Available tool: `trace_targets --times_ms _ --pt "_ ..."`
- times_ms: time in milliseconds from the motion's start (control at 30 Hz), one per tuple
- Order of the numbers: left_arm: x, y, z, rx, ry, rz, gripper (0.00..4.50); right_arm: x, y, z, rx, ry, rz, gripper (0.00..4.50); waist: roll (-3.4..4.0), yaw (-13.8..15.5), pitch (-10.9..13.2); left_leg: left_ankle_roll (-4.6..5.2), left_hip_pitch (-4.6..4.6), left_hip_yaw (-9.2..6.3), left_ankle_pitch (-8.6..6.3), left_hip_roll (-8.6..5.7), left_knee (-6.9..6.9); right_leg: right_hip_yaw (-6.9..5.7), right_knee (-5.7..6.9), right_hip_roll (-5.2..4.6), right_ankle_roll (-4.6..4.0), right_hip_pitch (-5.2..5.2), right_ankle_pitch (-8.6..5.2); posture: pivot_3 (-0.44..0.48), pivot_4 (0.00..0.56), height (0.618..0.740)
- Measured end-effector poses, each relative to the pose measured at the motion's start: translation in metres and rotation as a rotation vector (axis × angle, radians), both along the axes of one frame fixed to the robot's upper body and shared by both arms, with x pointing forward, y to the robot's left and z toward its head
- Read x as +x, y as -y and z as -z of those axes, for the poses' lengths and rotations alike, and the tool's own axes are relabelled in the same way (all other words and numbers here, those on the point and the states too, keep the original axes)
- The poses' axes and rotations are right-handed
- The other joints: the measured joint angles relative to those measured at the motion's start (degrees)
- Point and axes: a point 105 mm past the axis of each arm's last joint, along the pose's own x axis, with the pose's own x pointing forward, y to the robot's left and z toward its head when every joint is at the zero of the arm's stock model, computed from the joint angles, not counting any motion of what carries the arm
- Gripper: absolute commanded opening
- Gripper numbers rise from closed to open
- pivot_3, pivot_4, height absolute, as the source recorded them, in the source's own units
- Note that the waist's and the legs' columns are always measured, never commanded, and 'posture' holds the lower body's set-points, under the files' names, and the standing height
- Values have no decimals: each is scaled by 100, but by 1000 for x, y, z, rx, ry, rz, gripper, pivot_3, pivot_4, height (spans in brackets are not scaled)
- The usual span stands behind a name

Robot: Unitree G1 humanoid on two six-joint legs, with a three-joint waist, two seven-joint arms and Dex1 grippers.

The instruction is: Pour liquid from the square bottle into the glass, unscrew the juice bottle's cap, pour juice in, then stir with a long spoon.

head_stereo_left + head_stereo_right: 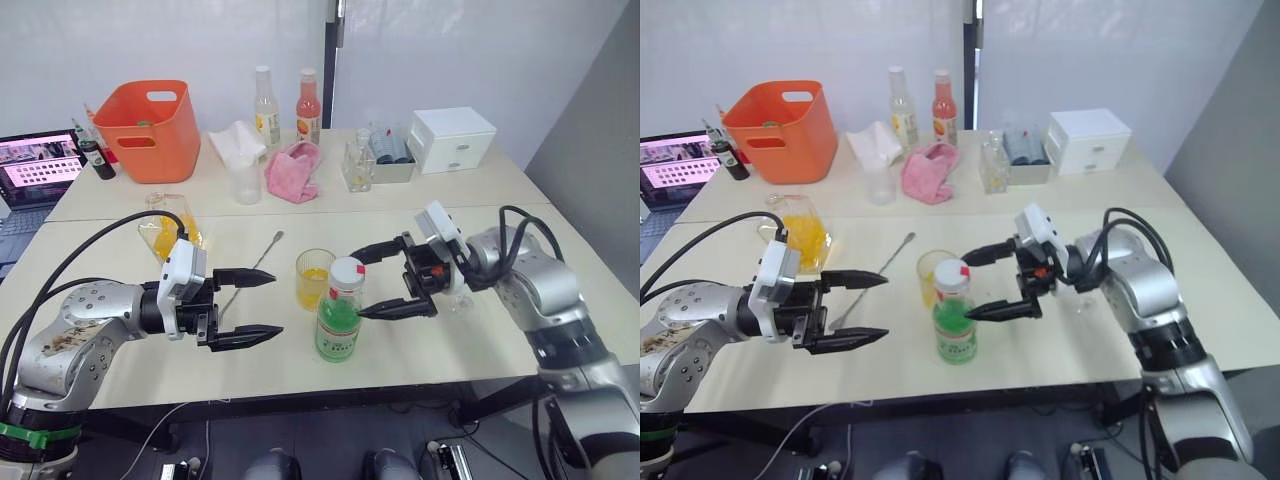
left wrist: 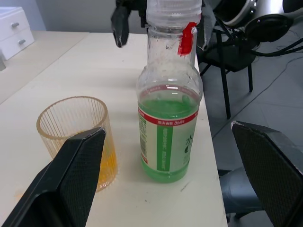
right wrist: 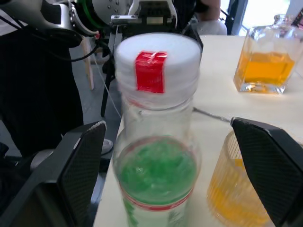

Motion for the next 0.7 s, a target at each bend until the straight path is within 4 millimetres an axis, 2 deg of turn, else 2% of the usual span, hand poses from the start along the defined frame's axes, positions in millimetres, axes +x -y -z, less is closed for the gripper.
trace_targets --times_ms 100,300,333,567,700 --pt "-2 -2 -3 2 1 -6 4500 0 -8 1 5 9 -51 3687 0 14 0 -1 -1 0 0 0 0 1 5 -2 0 0 0 0 150 713" --pt "-4 -4 -8 15 12 -6 4500 0 -15 1 11 5 -93 1621 1 3 0 -6 -1 0 3 0 0 1 7 0 0 -1 0 0 150 713" --pt "-4 -4 -8 14 11 -6 4500 -1 -15 2 10 2 -99 1497 1 -2 0 -7 -1 0 3 0 0 1 8 -1 0 -2 0 0 150 713" --pt "-5 -5 -6 16 4 -10 4500 -2 -15 2 2 -11 -99 1491 2 -10 1 -9 -1 0 4 0 0 1 9 -1 0 -3 0 0 150 713" --pt "-5 -4 -6 16 6 -10 4500 -10 -14 -1 10 -23 -86 1490 1 -2 1 -9 -2 0 4 0 -2 1 11 -1 0 -4 0 0 150 713"
